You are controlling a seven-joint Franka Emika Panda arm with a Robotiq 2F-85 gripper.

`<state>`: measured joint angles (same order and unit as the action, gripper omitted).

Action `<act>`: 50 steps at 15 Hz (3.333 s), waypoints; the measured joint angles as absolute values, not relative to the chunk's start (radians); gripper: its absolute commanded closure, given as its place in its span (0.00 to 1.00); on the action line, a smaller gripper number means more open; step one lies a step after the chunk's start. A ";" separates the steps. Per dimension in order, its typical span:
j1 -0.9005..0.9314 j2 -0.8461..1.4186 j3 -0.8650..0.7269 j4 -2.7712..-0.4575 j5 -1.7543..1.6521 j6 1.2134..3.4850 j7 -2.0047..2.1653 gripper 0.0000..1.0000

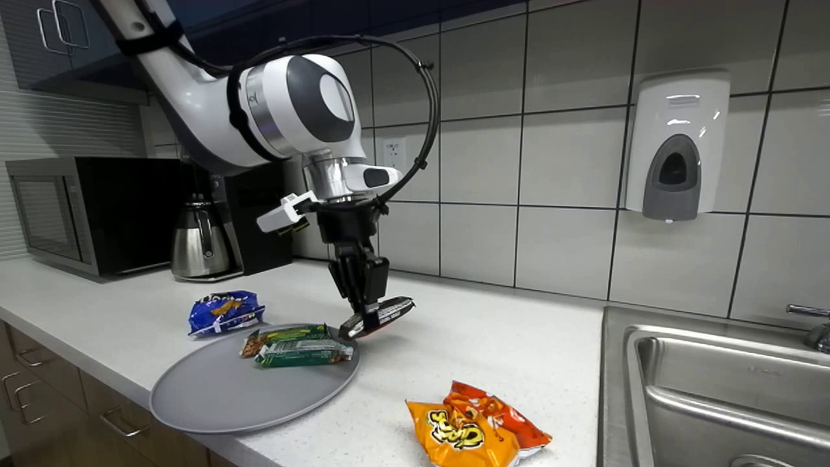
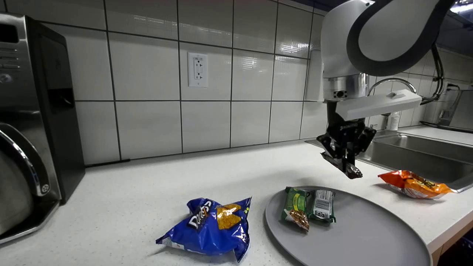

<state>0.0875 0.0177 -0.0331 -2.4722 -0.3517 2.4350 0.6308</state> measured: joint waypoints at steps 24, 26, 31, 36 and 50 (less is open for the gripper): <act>0.102 -0.107 0.153 -2.687 -0.267 2.432 1.111 0.95; 0.103 -0.106 0.153 -2.692 -0.256 2.434 1.124 0.95; 0.103 -0.098 0.153 -2.693 -0.249 2.454 1.152 0.95; 0.103 -0.073 0.153 -2.693 -0.233 2.501 1.177 0.95; 0.103 -0.035 0.137 -2.693 -0.224 2.549 1.181 0.00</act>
